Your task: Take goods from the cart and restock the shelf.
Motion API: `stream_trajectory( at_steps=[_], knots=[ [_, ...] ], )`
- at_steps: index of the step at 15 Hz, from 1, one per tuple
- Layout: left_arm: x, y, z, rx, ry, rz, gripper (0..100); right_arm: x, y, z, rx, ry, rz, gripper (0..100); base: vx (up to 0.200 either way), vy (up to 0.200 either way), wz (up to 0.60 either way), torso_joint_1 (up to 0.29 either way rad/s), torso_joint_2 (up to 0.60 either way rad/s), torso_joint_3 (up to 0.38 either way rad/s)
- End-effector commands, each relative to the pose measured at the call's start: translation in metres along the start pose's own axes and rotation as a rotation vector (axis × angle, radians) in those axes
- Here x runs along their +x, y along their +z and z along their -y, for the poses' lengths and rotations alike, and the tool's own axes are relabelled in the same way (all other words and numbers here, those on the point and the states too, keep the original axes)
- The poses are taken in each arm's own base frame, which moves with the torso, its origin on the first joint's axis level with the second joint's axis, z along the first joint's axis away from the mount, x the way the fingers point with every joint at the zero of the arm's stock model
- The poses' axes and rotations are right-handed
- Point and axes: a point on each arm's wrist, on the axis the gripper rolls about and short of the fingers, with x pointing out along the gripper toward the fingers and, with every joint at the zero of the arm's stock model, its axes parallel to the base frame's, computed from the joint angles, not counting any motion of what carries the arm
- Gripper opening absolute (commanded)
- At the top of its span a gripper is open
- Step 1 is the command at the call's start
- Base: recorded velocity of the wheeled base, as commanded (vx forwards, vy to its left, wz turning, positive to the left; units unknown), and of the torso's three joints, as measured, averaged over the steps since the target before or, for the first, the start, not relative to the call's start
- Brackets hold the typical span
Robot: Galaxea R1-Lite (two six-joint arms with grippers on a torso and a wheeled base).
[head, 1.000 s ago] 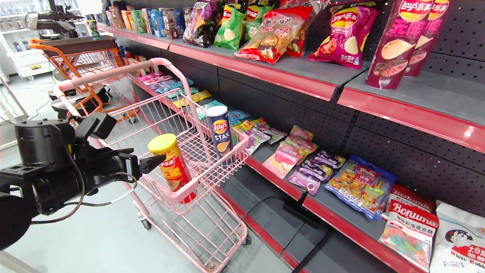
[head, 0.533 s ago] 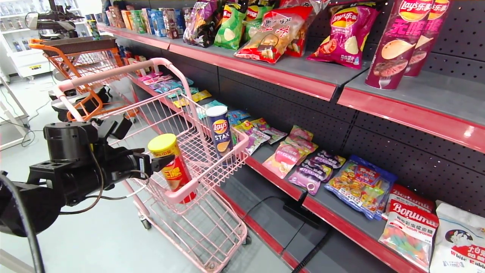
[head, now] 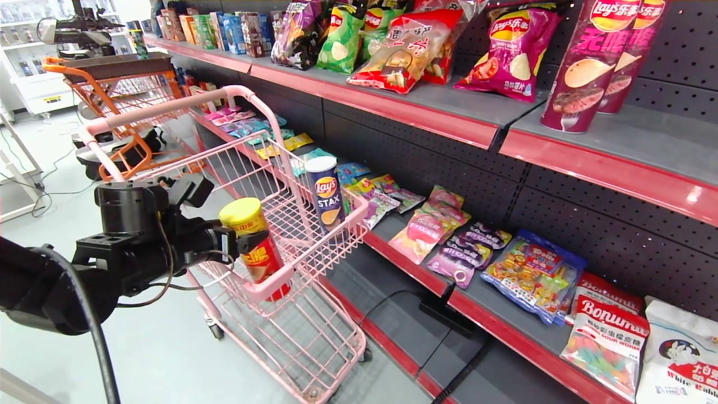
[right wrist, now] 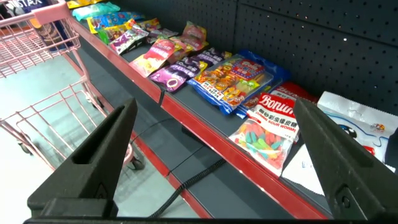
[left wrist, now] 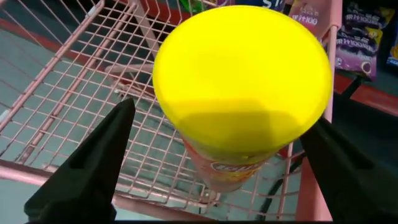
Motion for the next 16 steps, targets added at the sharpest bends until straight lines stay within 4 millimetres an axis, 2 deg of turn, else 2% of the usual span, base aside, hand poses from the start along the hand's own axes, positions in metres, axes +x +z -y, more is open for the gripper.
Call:
stream_trajectory(
  at_steps=[1,2,6,9,11,13,14,15,16],
  knots=[
    [0.004,-0.003,0.000,-0.002,-0.002,-0.012,100,0.000,0.000,0.000,0.000,0.000,-0.001,100,0.000,0.000,0.00,0.000,0.00,0.000],
    [0.008,-0.005,0.000,-0.002,-0.002,-0.014,0,0.000,0.000,0.000,0.000,0.000,-0.001,100,0.000,0.000,0.00,0.000,0.00,0.000],
    [0.020,-0.011,0.007,0.013,-0.032,0.002,0,0.000,0.000,0.000,0.000,0.000,-0.001,100,0.000,0.000,0.00,0.000,0.00,0.000],
    [0.020,-0.009,0.009,0.016,-0.034,0.009,0,0.000,0.000,0.000,0.000,0.002,-0.001,100,0.000,0.000,0.00,0.000,0.00,0.000],
    [0.016,0.019,0.006,0.030,-0.017,0.100,0,0.000,0.000,0.000,0.000,0.002,-0.001,100,0.000,0.000,0.00,0.000,0.00,0.000],
    [0.009,0.064,-0.001,0.044,0.005,0.189,0,0.000,0.000,0.000,0.000,0.000,-0.001,100,0.000,0.000,0.00,0.000,0.00,0.000],
    [0.003,0.079,-0.001,0.044,0.008,0.204,0,0.000,0.000,0.000,0.000,0.002,-0.001,100,0.000,0.000,0.00,0.000,0.00,0.000],
    [-0.011,0.103,0.002,0.040,0.007,0.222,0,0.000,0.000,0.000,0.000,0.002,-0.001,100,0.000,0.000,0.00,0.000,0.00,0.000],
    [-0.016,0.110,0.003,0.039,0.007,0.229,0,0.000,0.000,0.000,0.000,0.002,-0.001,100,0.000,0.000,0.00,0.000,0.00,0.000]
  ],
)
